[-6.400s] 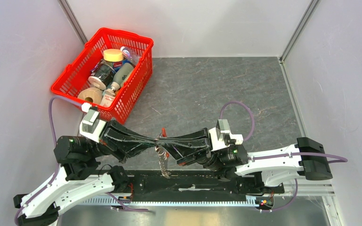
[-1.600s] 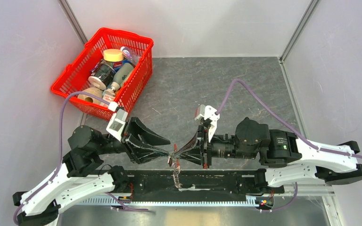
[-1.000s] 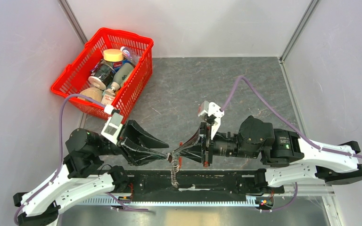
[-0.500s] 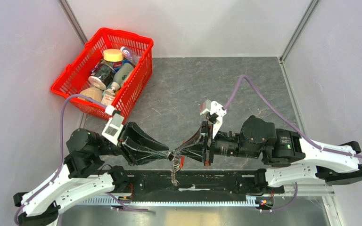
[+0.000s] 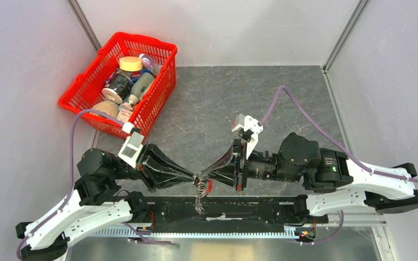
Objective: Put the keys on the keyring
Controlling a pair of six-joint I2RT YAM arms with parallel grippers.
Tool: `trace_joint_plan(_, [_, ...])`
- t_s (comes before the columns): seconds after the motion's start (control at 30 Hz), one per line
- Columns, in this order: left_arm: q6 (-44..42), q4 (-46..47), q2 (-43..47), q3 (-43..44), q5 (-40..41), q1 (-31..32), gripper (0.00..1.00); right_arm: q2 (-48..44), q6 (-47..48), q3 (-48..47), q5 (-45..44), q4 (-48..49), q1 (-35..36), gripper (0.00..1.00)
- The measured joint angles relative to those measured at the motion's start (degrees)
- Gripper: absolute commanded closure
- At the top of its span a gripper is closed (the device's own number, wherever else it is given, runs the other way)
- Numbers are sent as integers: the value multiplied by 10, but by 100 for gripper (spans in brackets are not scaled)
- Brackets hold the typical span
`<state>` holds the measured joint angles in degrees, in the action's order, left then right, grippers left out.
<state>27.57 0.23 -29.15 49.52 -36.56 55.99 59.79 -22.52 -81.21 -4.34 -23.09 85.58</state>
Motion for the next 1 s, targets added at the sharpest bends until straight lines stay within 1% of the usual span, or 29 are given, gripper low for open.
trace_joint_plan(0.07, [0, 0, 0, 0, 0, 0, 86, 1, 0, -2, 0, 0, 0, 100])
trace_joint_plan(0.13, [0, 4, -1, 0, 0, 0, 92, 3, -2, -3, 0, 1, 0, 100])
trace_joint_plan(0.17, [0, 4, -2, 0, 0, 0, 97, 3, -2, -4, 0, 1, 0, 100])
trace_joint_plan(0.2, [0, 5, -3, 0, 0, 0, 98, 3, -2, -4, 0, 1, 0, 100])
trace_joint_plan(0.53, [0, 26, -13, 0, -5, 0, 98, 3, -4, -4, 0, 12, 0, 100])
trace_joint_plan(0.7, [0, 36, -13, 0, -9, 0, 98, 4, -5, 0, 0, 46, 0, 100])
trace_joint_plan(1.0, [0, 43, -12, 0, -11, 0, 98, -4, -6, 39, 4, 119, -1, 100])
